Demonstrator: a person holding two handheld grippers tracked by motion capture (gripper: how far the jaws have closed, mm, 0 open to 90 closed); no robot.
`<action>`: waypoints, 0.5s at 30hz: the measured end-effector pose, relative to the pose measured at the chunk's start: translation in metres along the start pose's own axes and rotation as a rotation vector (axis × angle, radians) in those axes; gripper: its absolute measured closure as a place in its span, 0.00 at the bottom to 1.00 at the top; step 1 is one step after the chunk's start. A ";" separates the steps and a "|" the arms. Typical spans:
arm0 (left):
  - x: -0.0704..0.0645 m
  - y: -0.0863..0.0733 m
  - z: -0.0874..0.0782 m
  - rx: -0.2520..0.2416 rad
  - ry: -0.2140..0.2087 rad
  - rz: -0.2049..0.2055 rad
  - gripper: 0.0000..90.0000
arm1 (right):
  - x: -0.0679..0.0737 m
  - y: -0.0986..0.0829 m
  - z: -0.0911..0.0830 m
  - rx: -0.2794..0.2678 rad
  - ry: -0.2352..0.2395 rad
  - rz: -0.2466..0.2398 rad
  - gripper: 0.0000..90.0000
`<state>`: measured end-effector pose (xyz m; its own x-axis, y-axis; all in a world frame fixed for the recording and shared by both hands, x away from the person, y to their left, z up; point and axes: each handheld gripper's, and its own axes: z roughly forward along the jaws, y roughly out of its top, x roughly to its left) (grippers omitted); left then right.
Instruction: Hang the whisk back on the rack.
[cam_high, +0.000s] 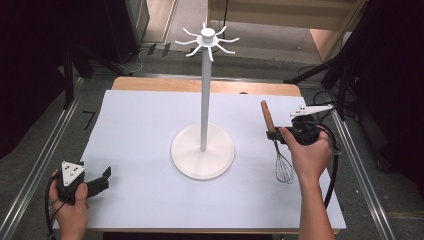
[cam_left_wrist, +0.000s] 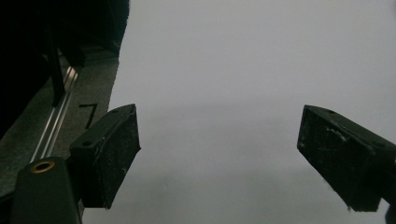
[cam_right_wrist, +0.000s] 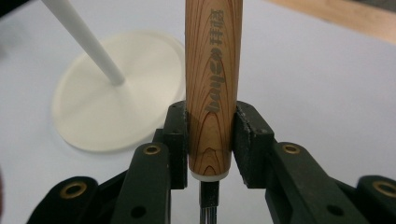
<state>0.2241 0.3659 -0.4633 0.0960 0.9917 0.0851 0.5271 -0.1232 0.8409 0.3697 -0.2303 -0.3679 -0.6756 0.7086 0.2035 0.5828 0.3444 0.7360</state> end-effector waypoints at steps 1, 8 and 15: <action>0.000 0.000 0.000 -0.001 -0.001 0.000 0.15 | 0.000 0.000 -0.003 -0.035 0.013 0.001 0.78; 0.000 0.000 0.000 0.001 0.002 0.002 0.15 | 0.005 0.001 -0.015 -0.211 0.069 -0.015 0.78; 0.000 0.000 0.000 0.005 0.006 0.005 0.15 | 0.013 0.005 -0.022 -0.297 0.095 -0.042 0.78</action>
<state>0.2242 0.3656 -0.4632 0.0937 0.9913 0.0922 0.5312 -0.1281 0.8375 0.3540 -0.2327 -0.3472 -0.7436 0.6319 0.2186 0.4059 0.1668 0.8986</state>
